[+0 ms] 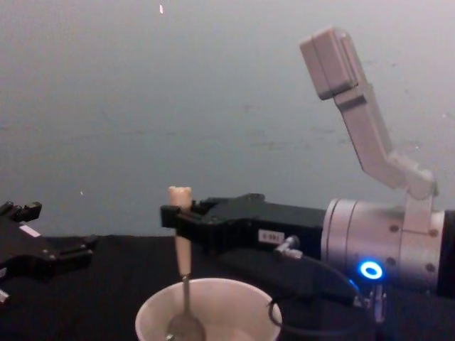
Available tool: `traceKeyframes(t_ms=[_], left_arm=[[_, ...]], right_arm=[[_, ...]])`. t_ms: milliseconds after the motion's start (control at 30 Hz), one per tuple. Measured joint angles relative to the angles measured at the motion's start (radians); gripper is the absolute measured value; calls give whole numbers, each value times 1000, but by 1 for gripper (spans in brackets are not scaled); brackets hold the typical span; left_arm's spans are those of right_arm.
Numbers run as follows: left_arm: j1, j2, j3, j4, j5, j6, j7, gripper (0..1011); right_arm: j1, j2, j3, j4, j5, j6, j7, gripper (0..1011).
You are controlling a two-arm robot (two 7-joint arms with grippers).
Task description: Pick up the stirring spoon with one hand, stir inside the cup, then place it back in its original position.
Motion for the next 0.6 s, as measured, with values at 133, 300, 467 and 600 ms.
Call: traceKeyframes(t_ms=[133, 300, 467, 600], left_arm=[[0, 0, 0, 0, 0, 0, 0, 1001], [0, 0, 0, 0, 0, 0, 0, 1001], [0, 0, 0, 0, 0, 0, 0, 1001], [0, 0, 0, 0, 0, 0, 0, 1001]], right_arm=[[10, -4, 20, 21, -3, -4, -19, 189], [7, 12, 40, 20, -7, -4, -27, 189], [-16, 38, 50, -8, -13, 1, -29, 189], [-53, 71, 58, -58, -12, 11, -27, 189]])
